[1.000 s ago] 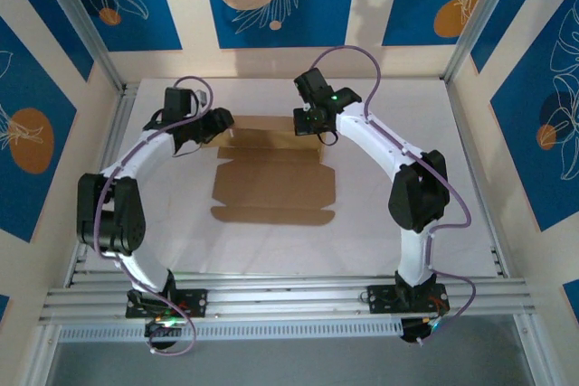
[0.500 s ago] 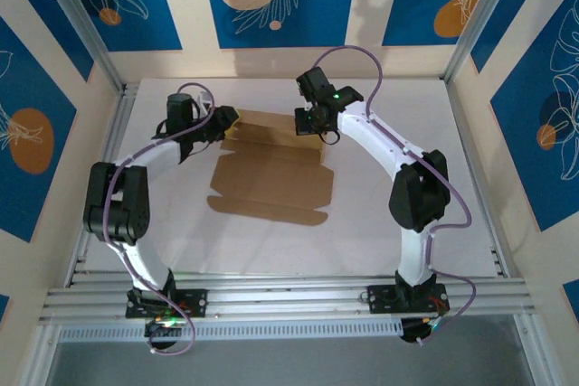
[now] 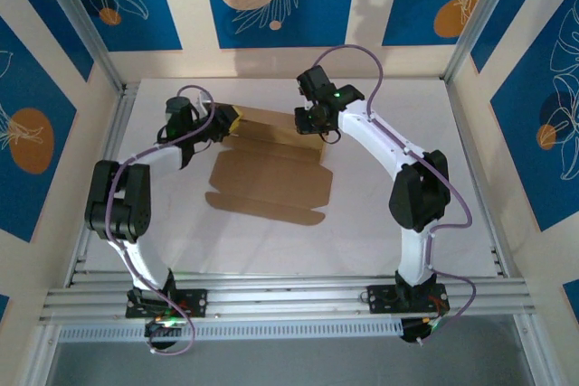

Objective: Fold the paper box

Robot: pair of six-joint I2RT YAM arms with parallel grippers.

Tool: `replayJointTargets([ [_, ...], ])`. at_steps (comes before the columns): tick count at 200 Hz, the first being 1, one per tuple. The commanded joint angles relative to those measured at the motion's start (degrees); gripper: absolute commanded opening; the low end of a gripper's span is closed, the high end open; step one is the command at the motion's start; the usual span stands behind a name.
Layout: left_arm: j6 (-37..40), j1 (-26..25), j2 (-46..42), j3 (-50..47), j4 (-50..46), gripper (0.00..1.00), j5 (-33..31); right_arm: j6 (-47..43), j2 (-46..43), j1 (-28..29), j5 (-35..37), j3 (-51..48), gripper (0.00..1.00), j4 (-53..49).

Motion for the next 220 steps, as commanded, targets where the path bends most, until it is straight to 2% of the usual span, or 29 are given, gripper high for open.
replayJointTargets([
  [1, -1.9, -0.5, -1.1, -2.7, 5.2, 0.19, 0.6, -0.4, -3.2, 0.1, -0.3, 0.1, 0.49, -1.9],
  [16, -3.7, -1.5, -1.8, -4.3, 6.9, 0.19, -1.1, 0.2, -5.7, -0.3, 0.7, -0.9, 0.66, -1.3],
  [26, -4.4, -2.3, -2.4, -5.1, 7.1, 0.19, -2.4, 0.8, -7.1, -1.0, 1.2, -1.6, 0.71, -1.1],
  [61, -5.0, -6.6, -5.9, -7.4, 4.3, 0.20, -8.0, 5.4, -12.0, -6.6, 1.1, -7.6, 0.77, 0.3],
  [82, -5.9, -9.3, -7.7, -8.5, 2.0, 0.20, -12.0, 8.9, -14.4, -12.0, -5.7, -13.2, 0.87, 3.0],
  [98, -6.5, -11.7, -8.4, -9.1, 1.0, 0.20, -14.6, 10.7, -15.2, -15.4, -10.2, -16.3, 0.90, 5.0],
  [122, -7.2, -14.3, -9.5, -10.2, 0.3, 0.20, -18.5, 12.5, -16.1, -18.2, -12.8, -19.5, 0.91, 6.1],
  [145, -5.5, -14.8, -9.2, -9.5, 0.2, 0.25, -19.4, 12.5, -19.5, -19.6, -14.8, -23.2, 0.92, 8.5],
  [169, -4.1, -14.8, -8.8, -10.0, 1.6, 0.29, -20.5, 9.8, -23.1, -18.3, -11.0, -23.6, 0.96, 8.2],
  [187, -4.8, -14.8, -7.9, -10.8, 5.2, 0.36, -20.3, 9.6, -25.2, -15.7, -6.6, -22.0, 0.94, 5.8],
  [205, -4.9, -14.7, -7.9, -11.3, 6.9, 0.43, -19.8, 13.8, -28.2, -13.7, -8.3, -21.8, 0.89, 4.7],
  [220, -3.8, -14.3, -8.7, -11.3, 6.4, 0.47, -19.4, 20.7, -32.0, -13.3, -14.1, -24.8, 0.87, 7.3],
])
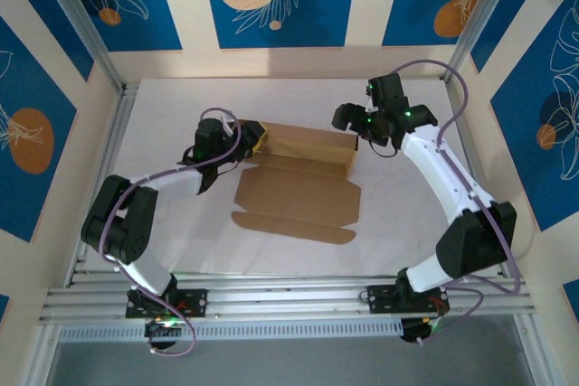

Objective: Fold the paper box

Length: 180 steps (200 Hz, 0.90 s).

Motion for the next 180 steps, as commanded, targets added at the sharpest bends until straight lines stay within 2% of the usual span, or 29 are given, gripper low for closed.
replayJointTargets([
  [1, 1.9, 0.2, -0.8, -0.6, 2.8, 0.47, -0.1, 8.9, -5.6, 1.1, -5.6, -1.6, 0.86, 1.4],
  [17, 3.6, 0.8, -2.0, -0.8, 2.8, 0.49, 0.8, 19.3, -10.7, 2.5, -8.1, -8.3, 0.86, 8.1],
  [28, 5.9, 1.2, -3.4, -0.7, 0.8, 0.51, 1.0, 27.1, -13.8, 4.1, -8.8, -13.8, 0.92, 14.1],
  [37, 8.3, 1.4, -5.0, -0.8, -2.0, 0.52, 0.5, 33.3, -16.2, 6.4, -6.5, -18.2, 1.00, 18.9],
  [57, 13.3, 2.0, -9.4, -2.2, -7.0, 0.56, -2.2, 42.2, -18.8, 12.6, 0.4, -24.7, 1.00, 27.6],
  [82, 16.7, 3.2, -14.2, -5.0, -9.1, 0.59, -4.7, 50.6, -16.3, 18.2, 6.1, -26.8, 0.95, 31.0],
  [105, 19.0, 3.8, -18.1, -6.4, -11.2, 0.59, -6.8, 56.2, -12.9, 21.9, 14.2, -29.6, 0.86, 37.4],
  [139, 22.7, 3.9, -23.9, -7.9, -14.1, 0.60, -10.7, 56.8, -5.8, 21.5, 18.8, -29.3, 0.76, 46.6],
  [180, 28.8, 4.4, -29.3, -8.2, -21.9, 0.59, -15.7, 60.9, 1.3, 18.3, 18.1, -26.8, 0.51, 49.3],
])
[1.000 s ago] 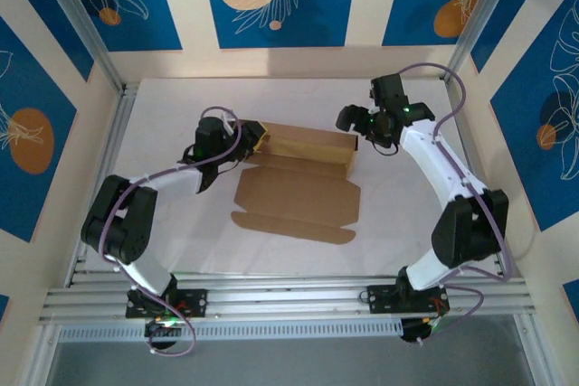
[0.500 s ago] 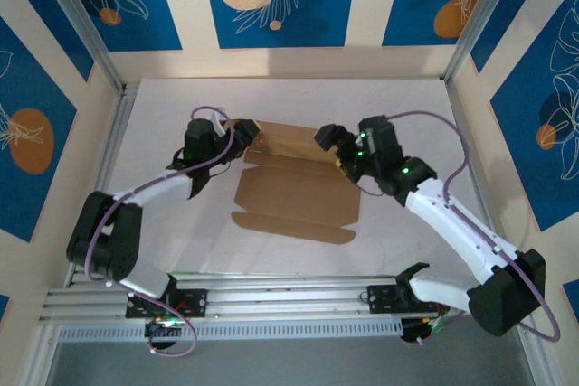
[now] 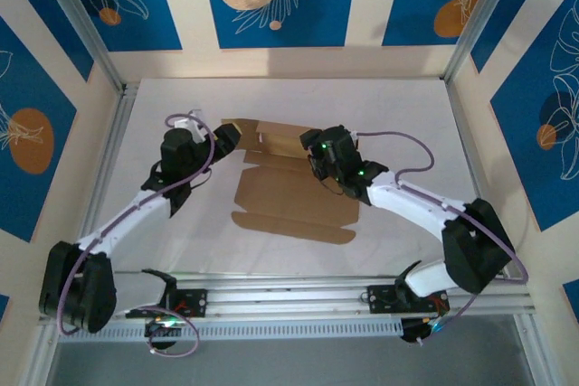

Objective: Fold the paper box

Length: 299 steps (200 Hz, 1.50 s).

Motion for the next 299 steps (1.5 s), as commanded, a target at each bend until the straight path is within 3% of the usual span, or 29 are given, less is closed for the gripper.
replayJointTargets([
  [1, 5.8, 0.9, -3.0, -0.5, -5.9, 0.59, -4.5, 4.1, 2.8, -1.7, 3.4, 2.2, 0.50, 4.2],
  [53, 2.6, 0.8, -0.9, -5.6, -2.1, 0.56, -3.2, 6.9, 6.0, -4.8, 2.0, 6.2, 0.19, 3.2],
  [83, 1.2, 0.6, 1.4, -6.7, 0.8, 0.55, -2.1, 8.2, 5.0, -5.7, 1.1, 8.6, 0.08, 1.1],
  [127, 1.7, 0.5, 0.0, -9.2, 7.1, 0.56, -4.0, 11.5, 2.8, -6.6, 0.7, 10.0, 0.03, 0.4],
  [159, 6.1, 0.5, 1.5, -12.6, 15.8, 0.57, -1.6, 12.4, 0.5, -7.7, -1.3, 10.4, 0.00, -0.1],
  [182, 5.3, 0.5, 7.4, -14.0, 26.8, 0.57, 1.5, 12.9, -1.3, -8.3, -3.0, 10.4, 0.00, -0.7],
  [253, -8.4, -0.3, 33.7, -9.3, 63.2, 0.60, 8.6, 13.8, -5.4, -9.1, -6.2, 12.4, 0.00, -2.6],
  [299, -8.0, -2.5, 37.0, -5.9, 63.4, 0.59, 4.9, 14.3, -6.5, -8.0, -6.4, 13.2, 0.00, -2.2],
])
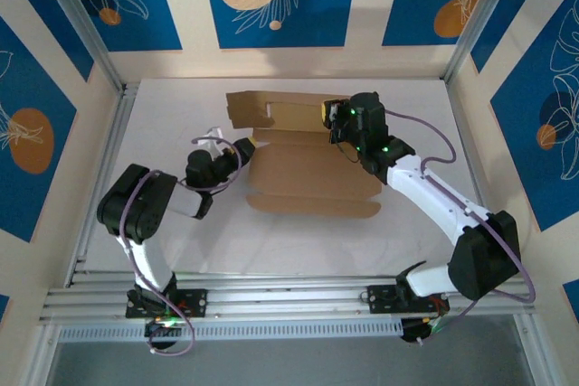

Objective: Fold the paper box

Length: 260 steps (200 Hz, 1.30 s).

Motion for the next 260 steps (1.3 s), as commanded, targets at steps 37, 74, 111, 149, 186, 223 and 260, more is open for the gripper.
replayJointTargets([
  [37, -3.3, -1.7, 3.0, 5.5, 7.6, 0.52, -0.4, 1.4, -2.0, 1.6, -0.3, 2.3, 0.00, 1.3],
  [74, -3.7, -1.7, 4.1, 5.9, 7.6, 0.44, 0.4, 0.9, -2.0, 2.4, -0.3, 2.5, 0.00, 1.9],
  [111, -0.7, -0.3, 0.0, 2.4, 1.1, 0.51, -0.9, -1.0, -3.3, 2.1, 0.6, 2.5, 0.00, 0.1],
  [149, 3.9, 0.2, -3.0, 3.4, -10.7, 0.54, -0.6, -0.7, -3.4, 2.4, -0.1, 2.1, 0.00, 0.4],
  [186, 8.8, 0.6, -5.7, 6.4, -21.2, 0.55, -2.0, -0.8, -3.0, 3.0, -0.9, 2.6, 0.00, 0.8],
  [223, 10.3, 0.8, -6.1, 8.7, -25.9, 0.55, -2.4, -0.9, -3.2, 3.7, -1.4, 2.9, 0.00, 1.2],
  [260, 11.0, 0.8, -6.4, 10.7, -27.6, 0.49, -1.5, -1.6, -3.1, 3.9, -1.6, 2.8, 0.00, 1.3],
])
